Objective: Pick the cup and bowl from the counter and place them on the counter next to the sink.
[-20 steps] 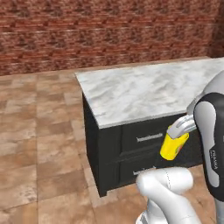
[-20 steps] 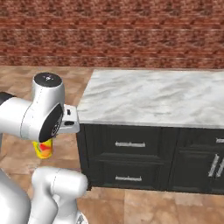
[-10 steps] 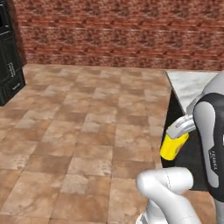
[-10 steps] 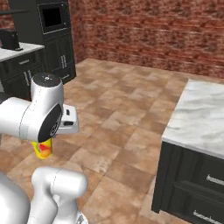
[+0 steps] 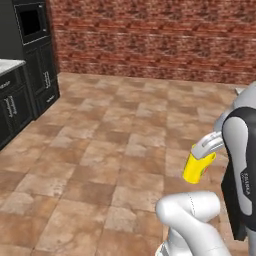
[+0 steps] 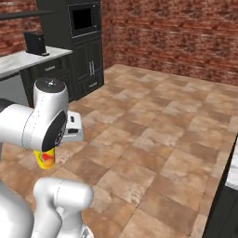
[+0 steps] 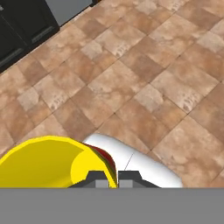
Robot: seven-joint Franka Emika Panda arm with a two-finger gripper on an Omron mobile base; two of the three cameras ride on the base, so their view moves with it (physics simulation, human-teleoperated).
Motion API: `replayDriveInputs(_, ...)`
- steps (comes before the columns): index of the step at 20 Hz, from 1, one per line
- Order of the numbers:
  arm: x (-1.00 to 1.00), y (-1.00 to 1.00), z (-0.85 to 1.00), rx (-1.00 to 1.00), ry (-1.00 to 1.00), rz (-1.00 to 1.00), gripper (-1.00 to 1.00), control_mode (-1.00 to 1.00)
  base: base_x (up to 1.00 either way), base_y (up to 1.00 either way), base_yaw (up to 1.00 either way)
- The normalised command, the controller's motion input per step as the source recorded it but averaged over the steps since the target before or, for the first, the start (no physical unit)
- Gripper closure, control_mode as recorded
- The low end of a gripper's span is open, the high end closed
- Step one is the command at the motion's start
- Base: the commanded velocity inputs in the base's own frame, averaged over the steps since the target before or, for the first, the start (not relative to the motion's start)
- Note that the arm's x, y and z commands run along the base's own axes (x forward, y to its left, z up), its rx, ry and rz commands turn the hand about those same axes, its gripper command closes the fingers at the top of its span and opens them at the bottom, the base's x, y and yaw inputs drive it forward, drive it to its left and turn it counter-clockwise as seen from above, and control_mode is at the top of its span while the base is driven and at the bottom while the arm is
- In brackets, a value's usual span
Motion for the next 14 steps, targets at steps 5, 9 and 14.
replayDriveInputs(5,0.00,0.00,0.00,0.00,0.00,0.00,1.00,1.00,0.56,0.71,0.05)
replayDriveInputs(9,0.00,0.00,0.00,0.00,0.00,0.00,1.00,1.00,0.71,1.00,0.24)
replayDriveInputs(14,0.00,0.00,0.00,0.00,0.00,0.00,1.00,1.00,0.77,1.00,0.21)
